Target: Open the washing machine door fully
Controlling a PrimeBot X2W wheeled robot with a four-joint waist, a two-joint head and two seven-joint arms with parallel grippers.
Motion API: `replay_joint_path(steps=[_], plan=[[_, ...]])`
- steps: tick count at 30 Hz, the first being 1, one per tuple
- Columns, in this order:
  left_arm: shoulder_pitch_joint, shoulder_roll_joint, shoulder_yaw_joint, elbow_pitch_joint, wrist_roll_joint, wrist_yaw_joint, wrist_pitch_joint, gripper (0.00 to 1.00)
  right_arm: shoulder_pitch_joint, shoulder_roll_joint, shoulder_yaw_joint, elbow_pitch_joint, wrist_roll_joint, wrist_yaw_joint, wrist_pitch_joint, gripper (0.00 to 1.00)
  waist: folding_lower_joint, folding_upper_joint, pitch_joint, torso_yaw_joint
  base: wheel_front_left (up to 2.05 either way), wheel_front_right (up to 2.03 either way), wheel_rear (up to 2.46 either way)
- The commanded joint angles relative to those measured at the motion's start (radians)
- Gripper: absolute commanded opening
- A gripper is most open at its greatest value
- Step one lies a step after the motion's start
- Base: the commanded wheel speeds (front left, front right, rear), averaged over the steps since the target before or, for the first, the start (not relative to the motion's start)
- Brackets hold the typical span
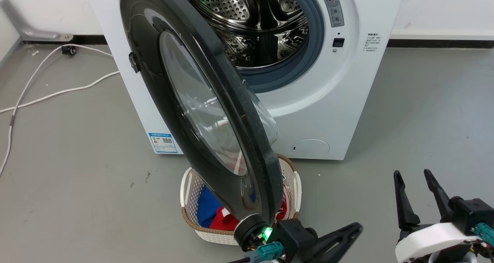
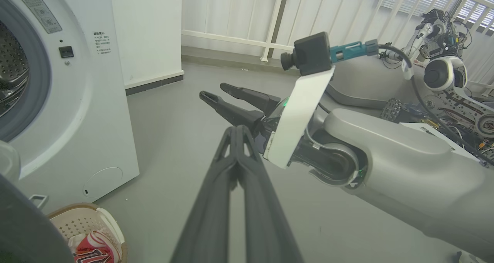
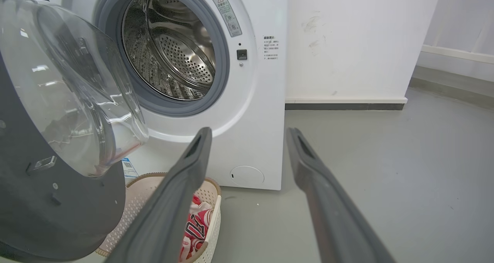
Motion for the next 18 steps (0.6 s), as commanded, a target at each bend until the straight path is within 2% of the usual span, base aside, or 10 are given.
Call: replay_joint_path(steps=[1, 4, 12, 18], plan=[[-0.003, 0.002, 0.004, 0.037, 0.010, 0.005, -0.011, 0.00, -0.005, 0.006, 0.004, 0.003, -0.004, 0.000, -0.002, 1.00, 0.0000, -0.0001, 0.001, -0.003, 0.00, 0.00, 0.00], [-0.015, -0.008, 0.015, 0.081, 0.008, 0.013, -0.037, 0.00, -0.009, 0.007, 0.008, 0.006, -0.005, 0.000, -0.003, 1.00, 0.0000, -0.0001, 0.002, -0.006, 0.00, 0.00, 0.00], [-0.095, -0.030, 0.090, 0.252, 0.038, 0.076, -0.165, 0.00, -0.023, 0.008, 0.023, 0.020, -0.003, 0.000, -0.006, 1.00, 0.0000, -0.0001, 0.003, -0.025, 0.00, 0.00, 0.00], [-0.143, -0.040, 0.121, 0.344, 0.017, 0.109, -0.237, 0.00, -0.027, 0.007, 0.025, 0.030, 0.001, 0.000, -0.007, 1.00, 0.0000, -0.0001, 0.007, -0.027, 0.00, 0.00, 0.00]])
